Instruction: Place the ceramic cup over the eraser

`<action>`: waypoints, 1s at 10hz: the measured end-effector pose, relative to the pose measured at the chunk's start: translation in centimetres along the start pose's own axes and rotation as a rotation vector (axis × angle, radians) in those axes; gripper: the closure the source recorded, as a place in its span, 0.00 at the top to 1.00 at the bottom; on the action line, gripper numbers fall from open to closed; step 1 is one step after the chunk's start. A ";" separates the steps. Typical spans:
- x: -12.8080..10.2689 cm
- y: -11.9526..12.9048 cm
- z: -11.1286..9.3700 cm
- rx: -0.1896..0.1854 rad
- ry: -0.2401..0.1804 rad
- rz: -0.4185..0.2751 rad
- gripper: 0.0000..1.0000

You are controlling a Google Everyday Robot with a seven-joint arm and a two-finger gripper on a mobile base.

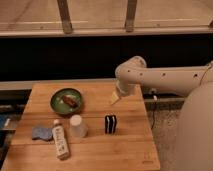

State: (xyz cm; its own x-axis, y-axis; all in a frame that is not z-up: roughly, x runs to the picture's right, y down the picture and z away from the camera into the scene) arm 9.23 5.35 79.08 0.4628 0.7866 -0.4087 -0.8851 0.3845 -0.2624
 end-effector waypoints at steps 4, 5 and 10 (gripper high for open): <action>0.0 0.0 0.0 0.005 0.002 -0.005 0.80; -0.1 0.0 -0.2 0.021 0.002 -0.023 0.80; -6.5 6.7 -0.4 0.026 0.002 -0.253 0.80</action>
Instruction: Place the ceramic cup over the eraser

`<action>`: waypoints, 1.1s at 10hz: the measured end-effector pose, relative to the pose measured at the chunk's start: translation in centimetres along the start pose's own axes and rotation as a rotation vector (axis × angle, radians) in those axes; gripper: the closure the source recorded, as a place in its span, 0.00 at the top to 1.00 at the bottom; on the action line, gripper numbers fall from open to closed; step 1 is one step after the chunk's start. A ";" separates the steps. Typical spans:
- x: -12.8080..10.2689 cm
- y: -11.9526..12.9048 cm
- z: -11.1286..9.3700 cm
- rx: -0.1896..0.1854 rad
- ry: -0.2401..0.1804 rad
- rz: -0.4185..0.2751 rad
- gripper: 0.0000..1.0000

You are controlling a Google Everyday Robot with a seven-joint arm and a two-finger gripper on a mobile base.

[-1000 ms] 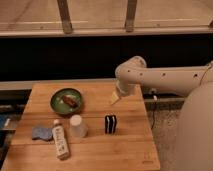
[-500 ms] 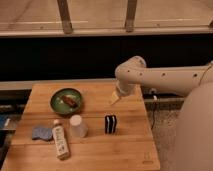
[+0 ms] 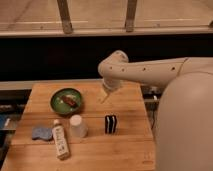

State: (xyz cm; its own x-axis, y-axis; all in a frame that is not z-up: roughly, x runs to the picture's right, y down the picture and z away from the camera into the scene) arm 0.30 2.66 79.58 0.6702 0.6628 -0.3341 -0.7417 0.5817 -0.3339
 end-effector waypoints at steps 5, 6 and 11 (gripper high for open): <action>-6.0 9.9 -0.6 -0.043 0.025 -0.187 0.80; -5.7 9.5 -0.6 -0.040 0.029 -0.181 0.80; -3.9 9.9 -1.4 -0.016 0.037 -0.183 0.80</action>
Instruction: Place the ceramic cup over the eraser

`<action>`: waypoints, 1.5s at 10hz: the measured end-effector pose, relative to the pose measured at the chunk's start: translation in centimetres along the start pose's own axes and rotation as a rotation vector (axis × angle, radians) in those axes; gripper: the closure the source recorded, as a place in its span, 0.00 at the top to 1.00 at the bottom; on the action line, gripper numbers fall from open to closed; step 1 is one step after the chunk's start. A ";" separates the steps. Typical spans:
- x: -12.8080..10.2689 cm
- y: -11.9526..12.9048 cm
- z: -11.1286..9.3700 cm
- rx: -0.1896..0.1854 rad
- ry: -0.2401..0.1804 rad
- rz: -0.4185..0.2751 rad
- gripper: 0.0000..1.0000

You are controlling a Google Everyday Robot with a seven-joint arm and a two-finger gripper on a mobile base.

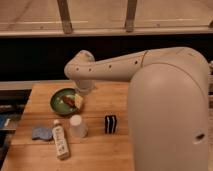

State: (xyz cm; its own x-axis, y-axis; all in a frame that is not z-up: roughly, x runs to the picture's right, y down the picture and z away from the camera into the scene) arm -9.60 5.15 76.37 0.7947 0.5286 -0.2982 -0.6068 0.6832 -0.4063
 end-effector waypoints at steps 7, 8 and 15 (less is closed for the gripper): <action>2.5 5.5 -1.5 0.008 -0.040 -0.055 0.80; 2.3 6.3 -1.4 0.001 -0.046 -0.073 0.80; 0.3 11.2 1.4 -0.048 -0.015 -0.167 0.80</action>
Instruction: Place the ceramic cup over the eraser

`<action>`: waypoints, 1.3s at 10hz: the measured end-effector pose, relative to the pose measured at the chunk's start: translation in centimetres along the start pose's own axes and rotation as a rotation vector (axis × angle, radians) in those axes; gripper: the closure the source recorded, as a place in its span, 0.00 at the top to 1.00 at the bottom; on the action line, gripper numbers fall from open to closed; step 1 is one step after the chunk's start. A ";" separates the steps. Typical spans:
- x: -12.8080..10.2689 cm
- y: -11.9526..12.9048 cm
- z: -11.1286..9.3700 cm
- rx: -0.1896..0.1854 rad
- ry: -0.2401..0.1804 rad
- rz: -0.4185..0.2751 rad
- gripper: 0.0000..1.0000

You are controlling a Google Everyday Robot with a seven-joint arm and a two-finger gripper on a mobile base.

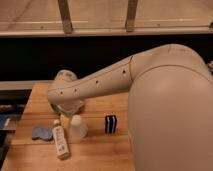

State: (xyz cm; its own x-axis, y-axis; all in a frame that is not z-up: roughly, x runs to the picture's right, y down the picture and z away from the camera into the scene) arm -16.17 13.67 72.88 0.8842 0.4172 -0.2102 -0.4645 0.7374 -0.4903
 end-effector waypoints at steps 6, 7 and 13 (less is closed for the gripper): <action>0.8 -0.1 3.5 -0.050 0.050 0.026 0.80; 0.8 -0.1 3.9 -0.054 0.056 0.029 0.80; 1.6 0.2 5.5 -0.083 0.085 0.045 0.80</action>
State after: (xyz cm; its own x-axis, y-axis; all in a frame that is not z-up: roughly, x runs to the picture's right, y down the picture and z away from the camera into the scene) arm -15.08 17.42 77.14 0.8653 0.3993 -0.3029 -0.5010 0.6711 -0.5465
